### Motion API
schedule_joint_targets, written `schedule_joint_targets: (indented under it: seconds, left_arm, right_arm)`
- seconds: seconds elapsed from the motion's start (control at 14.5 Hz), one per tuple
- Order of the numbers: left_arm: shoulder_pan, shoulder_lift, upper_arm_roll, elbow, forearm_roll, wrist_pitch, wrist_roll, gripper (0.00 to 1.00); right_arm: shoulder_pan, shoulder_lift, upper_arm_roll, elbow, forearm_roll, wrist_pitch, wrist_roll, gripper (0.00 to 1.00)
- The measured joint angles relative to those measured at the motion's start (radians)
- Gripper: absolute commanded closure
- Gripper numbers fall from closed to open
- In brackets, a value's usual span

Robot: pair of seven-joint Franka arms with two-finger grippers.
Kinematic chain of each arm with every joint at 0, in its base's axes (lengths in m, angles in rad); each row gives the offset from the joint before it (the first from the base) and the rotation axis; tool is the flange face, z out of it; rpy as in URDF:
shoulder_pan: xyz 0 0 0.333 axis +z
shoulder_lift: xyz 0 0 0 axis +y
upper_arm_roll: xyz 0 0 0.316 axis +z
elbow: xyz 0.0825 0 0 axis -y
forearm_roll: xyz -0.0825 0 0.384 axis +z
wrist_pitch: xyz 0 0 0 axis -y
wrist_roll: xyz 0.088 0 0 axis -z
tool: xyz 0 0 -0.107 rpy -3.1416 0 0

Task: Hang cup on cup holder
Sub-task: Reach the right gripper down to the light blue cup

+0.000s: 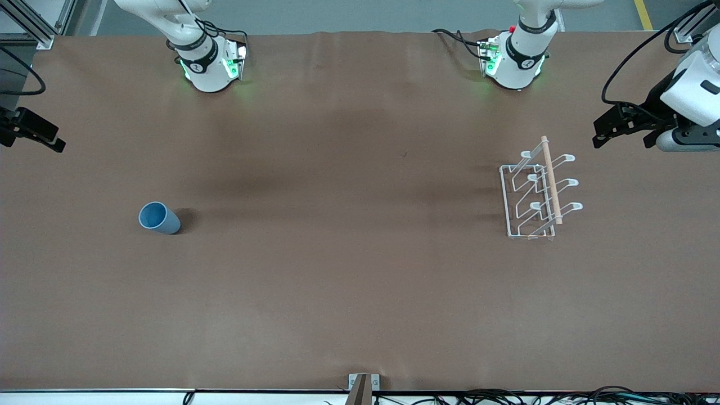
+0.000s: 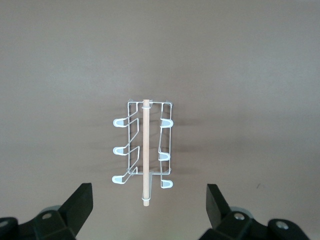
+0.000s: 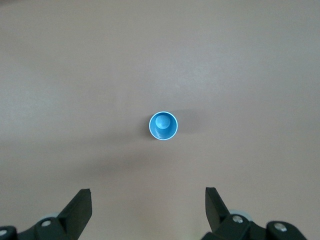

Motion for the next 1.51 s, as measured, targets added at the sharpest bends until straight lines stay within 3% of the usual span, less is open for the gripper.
schedule_joint_targets:
  seconds: [0.69,0.96,1.24,1.51]
  left_arm:
    - [0.001,0.0,0.0,-0.001,0.0,0.0,0.0,0.0]
    - [0.001,0.002,0.0,-0.005,0.0,0.0,0.0,0.0]
    - [0.001,0.007,0.0,-0.005,0.0,0.004,0.0,0.0]
    - [0.001,0.009,0.0,-0.005,0.0,0.008,0.0,0.0]
  right_arm:
    - [0.0,0.003,0.001,-0.002,0.0,-0.003,-0.009,0.0]
    - [0.0,0.055,0.001,-0.041,0.001,0.022,-0.049,0.0]
    - [-0.009,0.144,-0.004,-0.189,0.001,0.24,-0.146,0.0]
    - [-0.025,0.17,-0.01,-0.382,0.001,0.51,-0.219,0.0]
